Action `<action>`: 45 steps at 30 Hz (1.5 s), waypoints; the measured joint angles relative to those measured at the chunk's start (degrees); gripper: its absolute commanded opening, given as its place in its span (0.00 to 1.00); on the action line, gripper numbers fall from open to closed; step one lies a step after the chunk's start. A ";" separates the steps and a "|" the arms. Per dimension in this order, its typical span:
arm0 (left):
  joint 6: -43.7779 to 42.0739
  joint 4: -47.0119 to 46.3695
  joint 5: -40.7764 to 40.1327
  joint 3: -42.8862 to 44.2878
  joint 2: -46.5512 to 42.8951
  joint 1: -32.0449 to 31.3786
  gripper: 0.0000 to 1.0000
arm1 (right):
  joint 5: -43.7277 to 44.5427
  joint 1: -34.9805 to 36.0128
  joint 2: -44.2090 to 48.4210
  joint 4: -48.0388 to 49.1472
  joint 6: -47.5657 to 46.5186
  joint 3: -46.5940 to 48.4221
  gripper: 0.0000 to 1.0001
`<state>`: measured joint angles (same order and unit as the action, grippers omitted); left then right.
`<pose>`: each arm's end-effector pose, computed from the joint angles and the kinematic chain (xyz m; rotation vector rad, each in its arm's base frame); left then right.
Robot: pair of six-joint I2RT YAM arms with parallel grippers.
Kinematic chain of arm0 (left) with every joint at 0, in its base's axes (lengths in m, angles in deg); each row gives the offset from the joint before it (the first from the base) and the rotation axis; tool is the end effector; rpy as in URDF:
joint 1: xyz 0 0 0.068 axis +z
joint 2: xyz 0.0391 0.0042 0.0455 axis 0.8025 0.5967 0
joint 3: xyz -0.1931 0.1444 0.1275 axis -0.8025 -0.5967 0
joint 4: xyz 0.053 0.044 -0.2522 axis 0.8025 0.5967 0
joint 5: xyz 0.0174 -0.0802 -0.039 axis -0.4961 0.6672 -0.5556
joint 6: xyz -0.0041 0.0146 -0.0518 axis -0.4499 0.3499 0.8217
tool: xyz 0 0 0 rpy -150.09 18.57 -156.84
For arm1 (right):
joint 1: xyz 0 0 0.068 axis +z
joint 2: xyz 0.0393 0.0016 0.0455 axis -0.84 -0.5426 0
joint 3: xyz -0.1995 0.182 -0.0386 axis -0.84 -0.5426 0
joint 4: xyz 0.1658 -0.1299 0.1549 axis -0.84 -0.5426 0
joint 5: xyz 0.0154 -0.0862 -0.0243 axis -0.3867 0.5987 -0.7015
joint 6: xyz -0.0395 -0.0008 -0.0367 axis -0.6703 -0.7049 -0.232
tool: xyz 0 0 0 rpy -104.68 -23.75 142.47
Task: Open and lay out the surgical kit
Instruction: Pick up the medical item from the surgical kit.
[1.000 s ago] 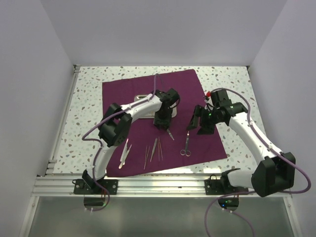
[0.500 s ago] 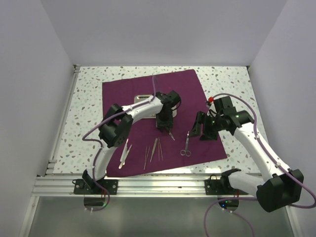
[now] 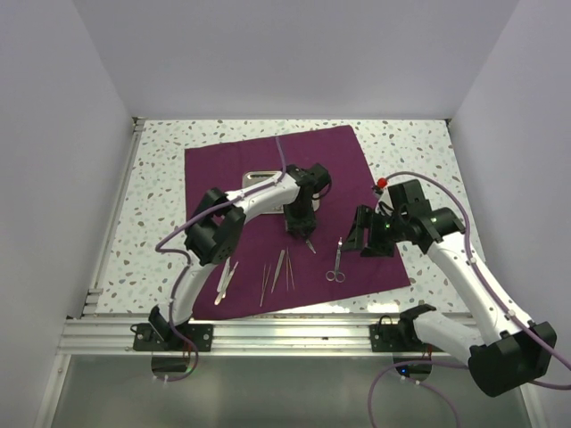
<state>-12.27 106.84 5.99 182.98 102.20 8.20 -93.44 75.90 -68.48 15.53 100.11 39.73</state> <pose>0.3229 -0.3224 0.1598 -0.3053 3.0019 -0.1115 0.1782 0.0749 0.2910 0.1029 2.6929 0.7955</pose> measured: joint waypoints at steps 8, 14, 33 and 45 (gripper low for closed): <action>2.43 2.93 -0.79 2.40 1.81 0.02 0.30 | -0.07 0.09 1.99 0.26 0.04 -2.27 0.68; 2.43 3.78 -0.87 1.88 1.97 0.22 0.10 | -0.20 0.09 3.78 0.46 0.04 -4.02 0.68; -2.89 -3.17 0.79 -5.14 -3.08 -0.02 0.00 | 0.50 0.09 5.40 0.39 -0.02 -4.04 0.69; -22.23 0.63 15.61 -5.64 -7.85 -1.75 0.00 | 2.16 0.09 5.64 0.20 -3.08 2.93 0.70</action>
<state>-34.49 107.47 21.60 177.34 94.35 6.45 -91.27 75.99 -62.84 15.73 97.02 42.66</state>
